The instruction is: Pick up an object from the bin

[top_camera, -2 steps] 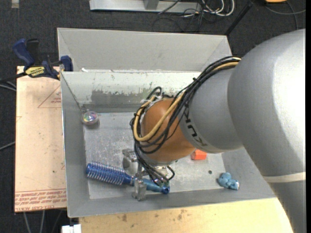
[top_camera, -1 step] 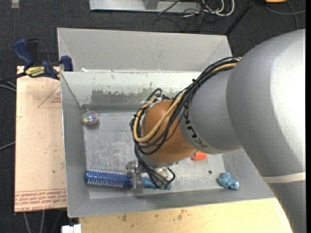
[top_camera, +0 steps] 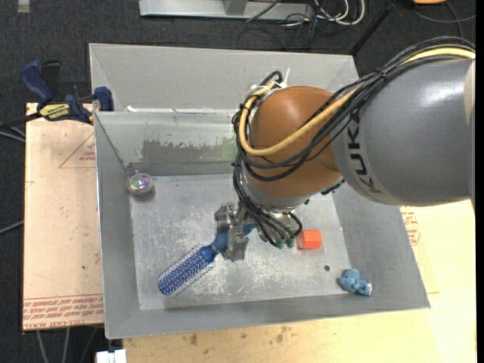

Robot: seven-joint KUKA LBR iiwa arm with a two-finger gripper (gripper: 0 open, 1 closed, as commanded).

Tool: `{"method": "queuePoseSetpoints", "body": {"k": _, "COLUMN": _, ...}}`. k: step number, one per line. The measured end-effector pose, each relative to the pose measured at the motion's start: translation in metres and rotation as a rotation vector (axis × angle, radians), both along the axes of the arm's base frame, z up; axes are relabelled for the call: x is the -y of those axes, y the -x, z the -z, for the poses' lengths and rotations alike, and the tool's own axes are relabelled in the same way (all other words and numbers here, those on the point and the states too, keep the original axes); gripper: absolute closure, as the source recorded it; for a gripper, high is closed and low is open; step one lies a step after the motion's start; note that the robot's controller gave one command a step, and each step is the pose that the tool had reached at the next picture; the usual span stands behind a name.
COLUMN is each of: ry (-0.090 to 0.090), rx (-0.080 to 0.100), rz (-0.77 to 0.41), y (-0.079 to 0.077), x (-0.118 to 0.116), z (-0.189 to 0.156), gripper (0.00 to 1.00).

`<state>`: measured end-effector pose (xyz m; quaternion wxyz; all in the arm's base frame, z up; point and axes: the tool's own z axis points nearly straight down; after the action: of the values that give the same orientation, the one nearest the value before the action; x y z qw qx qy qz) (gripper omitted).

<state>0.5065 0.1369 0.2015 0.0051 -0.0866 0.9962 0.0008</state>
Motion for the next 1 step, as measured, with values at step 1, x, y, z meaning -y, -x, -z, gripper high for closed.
{"method": "queuePoseSetpoints", "body": {"k": 1, "ry": 0.004, "rx": -0.012, "rz": -0.291, "y": 0.0143, "x": 0.0034, "z": 0.0611, "gripper": 1.00}}
